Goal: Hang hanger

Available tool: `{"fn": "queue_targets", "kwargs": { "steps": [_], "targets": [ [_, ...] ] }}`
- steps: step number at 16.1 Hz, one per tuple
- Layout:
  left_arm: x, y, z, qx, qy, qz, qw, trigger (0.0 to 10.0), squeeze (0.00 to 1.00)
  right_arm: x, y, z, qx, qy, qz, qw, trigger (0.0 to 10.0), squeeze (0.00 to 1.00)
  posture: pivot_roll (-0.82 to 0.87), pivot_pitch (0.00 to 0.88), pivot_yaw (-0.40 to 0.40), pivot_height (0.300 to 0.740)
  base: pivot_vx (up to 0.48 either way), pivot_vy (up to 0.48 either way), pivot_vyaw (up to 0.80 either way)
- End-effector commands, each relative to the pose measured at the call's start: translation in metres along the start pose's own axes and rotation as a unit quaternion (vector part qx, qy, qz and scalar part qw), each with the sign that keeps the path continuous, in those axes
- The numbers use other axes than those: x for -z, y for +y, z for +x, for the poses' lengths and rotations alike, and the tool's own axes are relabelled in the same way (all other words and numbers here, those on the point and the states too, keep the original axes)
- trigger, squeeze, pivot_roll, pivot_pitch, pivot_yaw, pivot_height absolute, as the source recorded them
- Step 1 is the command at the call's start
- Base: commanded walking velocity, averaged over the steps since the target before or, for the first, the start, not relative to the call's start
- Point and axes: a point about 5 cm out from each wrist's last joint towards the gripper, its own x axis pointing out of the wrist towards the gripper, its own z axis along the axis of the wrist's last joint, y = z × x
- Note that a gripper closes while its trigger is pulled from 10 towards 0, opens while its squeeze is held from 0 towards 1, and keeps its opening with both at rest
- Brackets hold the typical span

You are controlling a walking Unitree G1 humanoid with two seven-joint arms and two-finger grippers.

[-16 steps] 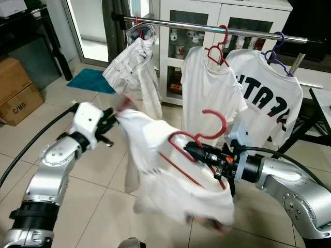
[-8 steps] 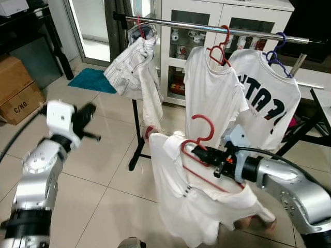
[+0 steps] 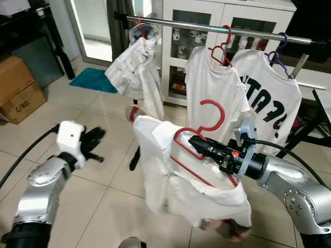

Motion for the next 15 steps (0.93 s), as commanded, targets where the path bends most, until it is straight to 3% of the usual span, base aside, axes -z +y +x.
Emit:
{"fn": "queue_targets", "kwargs": {
  "steps": [1,4,6,7,9,12,15],
  "targets": [
    [-0.007,-0.003,0.004,0.001,-0.019,0.010,1.000,10.0,1.00,-0.008,0.002,0.001,-0.015,-0.014,-0.014,1.000,10.0,0.00,0.00,0.000,0.026,0.740,0.000,0.000,0.00],
    [-0.035,0.000,0.010,0.021,-0.100,0.008,0.995,10.0,1.00,-0.008,0.007,0.001,-0.042,-0.016,-0.009,0.999,10.0,0.00,0.00,0.000,0.023,0.740,0.000,0.000,0.00],
    [-0.038,0.003,0.010,0.027,-0.102,-0.001,0.994,10.0,1.00,-0.008,0.008,0.001,-0.049,-0.015,-0.009,0.999,10.0,0.00,0.00,0.000,0.027,0.740,0.000,0.000,0.00],
    [-0.036,0.002,0.011,0.043,-0.098,-0.008,0.994,10.0,0.00,-0.009,0.009,0.000,-0.055,-0.016,-0.009,0.998,10.0,0.00,0.00,0.000,0.032,0.740,0.000,0.000,0.00],
    [-0.028,-0.006,0.013,0.088,-0.080,-0.042,0.992,10.0,0.00,-0.010,0.012,-0.001,-0.061,-0.019,-0.009,0.998,10.0,0.00,0.00,0.000,0.042,0.740,0.000,0.000,0.00],
    [-0.016,-0.013,0.010,0.108,-0.079,-0.138,0.981,10.0,0.00,-0.011,0.016,-0.002,-0.073,-0.025,-0.009,0.997,10.0,0.00,-0.01,0.000,0.056,0.740,0.000,0.000,0.00],
    [-0.007,-0.008,0.000,0.068,-0.097,-0.154,0.981,10.0,0.00,-0.015,0.021,-0.006,-0.089,-0.034,-0.002,0.995,10.0,0.00,-0.02,0.000,0.055,0.740,0.000,0.000,0.00]
  ]
}}
